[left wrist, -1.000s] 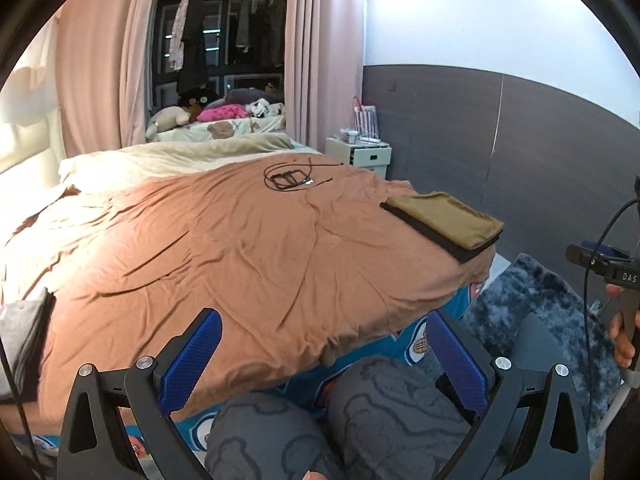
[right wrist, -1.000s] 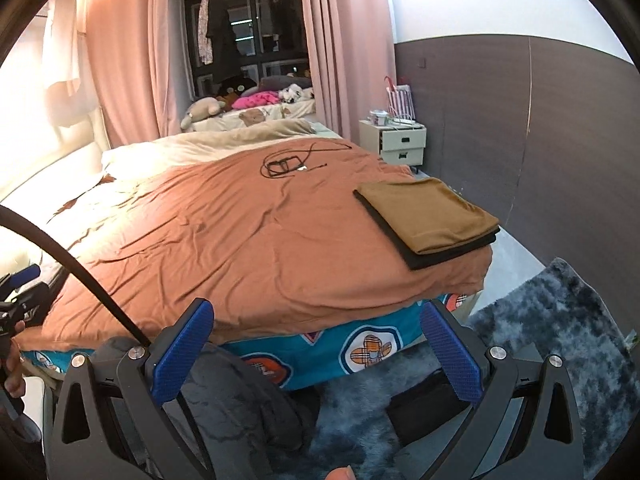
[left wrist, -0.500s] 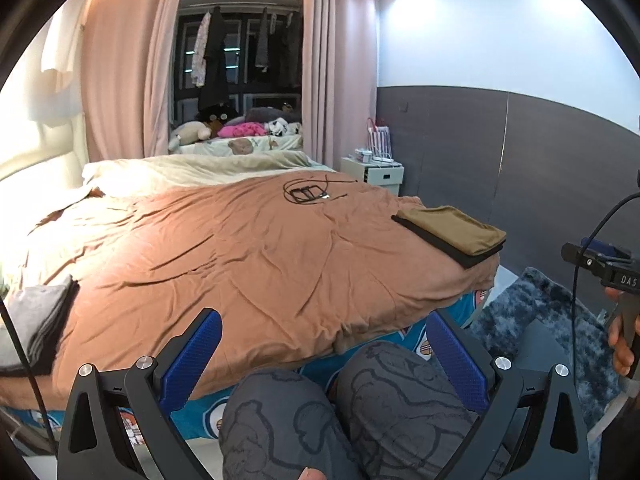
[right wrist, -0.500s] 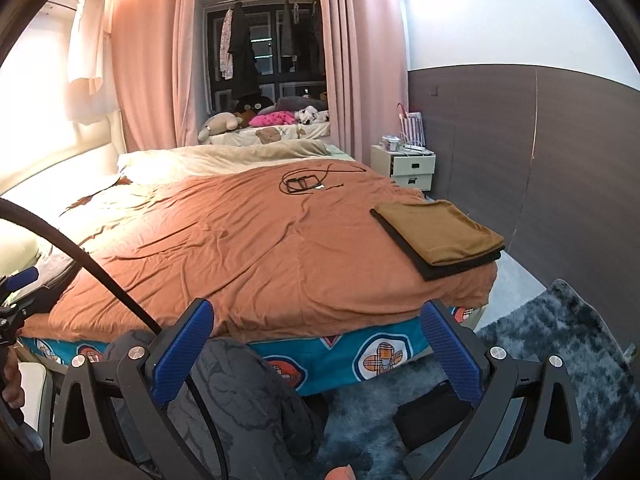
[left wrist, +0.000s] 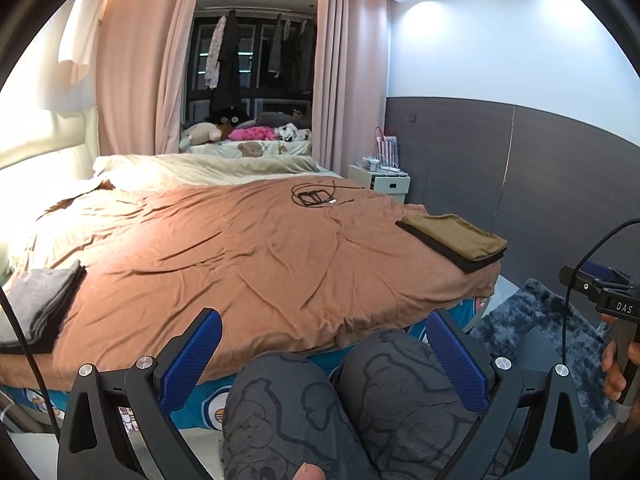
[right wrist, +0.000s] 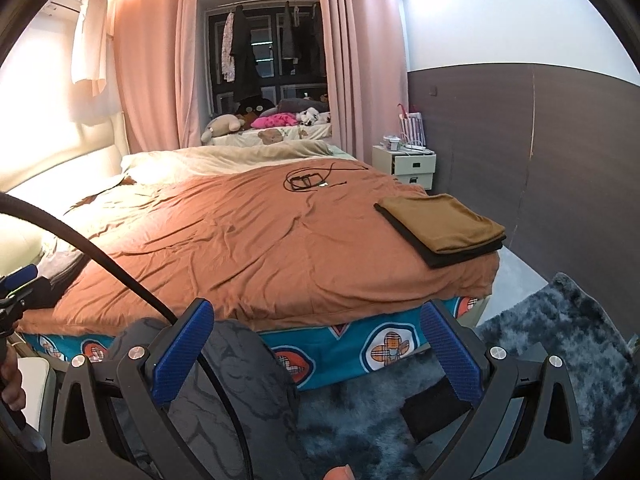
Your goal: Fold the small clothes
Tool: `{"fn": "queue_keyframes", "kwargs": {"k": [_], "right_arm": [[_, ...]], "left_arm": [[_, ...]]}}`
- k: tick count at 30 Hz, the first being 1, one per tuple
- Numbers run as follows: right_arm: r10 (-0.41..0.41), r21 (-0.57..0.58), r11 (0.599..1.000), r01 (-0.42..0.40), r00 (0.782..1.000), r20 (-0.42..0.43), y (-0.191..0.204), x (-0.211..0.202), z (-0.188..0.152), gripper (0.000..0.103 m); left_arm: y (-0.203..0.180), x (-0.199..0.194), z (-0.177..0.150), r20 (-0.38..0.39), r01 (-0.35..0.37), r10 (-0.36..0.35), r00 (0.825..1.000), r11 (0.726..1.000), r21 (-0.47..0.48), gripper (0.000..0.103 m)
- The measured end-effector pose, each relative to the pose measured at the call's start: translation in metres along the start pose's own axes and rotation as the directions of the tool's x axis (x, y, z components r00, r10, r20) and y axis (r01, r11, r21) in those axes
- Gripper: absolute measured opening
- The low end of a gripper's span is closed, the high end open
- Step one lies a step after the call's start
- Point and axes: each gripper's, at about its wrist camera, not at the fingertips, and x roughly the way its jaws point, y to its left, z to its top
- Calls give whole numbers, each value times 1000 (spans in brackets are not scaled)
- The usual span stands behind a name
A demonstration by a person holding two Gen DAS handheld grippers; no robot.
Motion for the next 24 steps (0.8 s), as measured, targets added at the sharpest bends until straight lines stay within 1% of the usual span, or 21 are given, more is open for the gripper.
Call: {"fn": "queue_keyframes", "kwargs": {"k": [3, 9, 14, 18, 24], "right_arm": [[18, -10, 1000, -18, 1000, -6, 4, 1, -2, 103], [25, -8, 1000, -25, 1000, 0, 7, -1, -8, 103], [24, -1, 1000, -24, 1000, -7, 8, -1, -12, 103], [10, -11, 1000, -10, 1000, 0, 9, -5, -12, 103], [14, -6, 1000, -14, 1000, 5, 11, -6, -12, 103]], "left_arm": [[3, -3, -2, 4, -16, 16, 1000, 1000, -7, 103], [5, -4, -1, 7, -32, 32, 999, 999, -10, 103], [0, -7, -2, 11, -36, 36, 999, 999, 3, 103], [0, -7, -2, 9, -35, 35, 999, 999, -1, 103], [1, -13, -2, 20, -38, 38, 999, 999, -4, 103]]}}
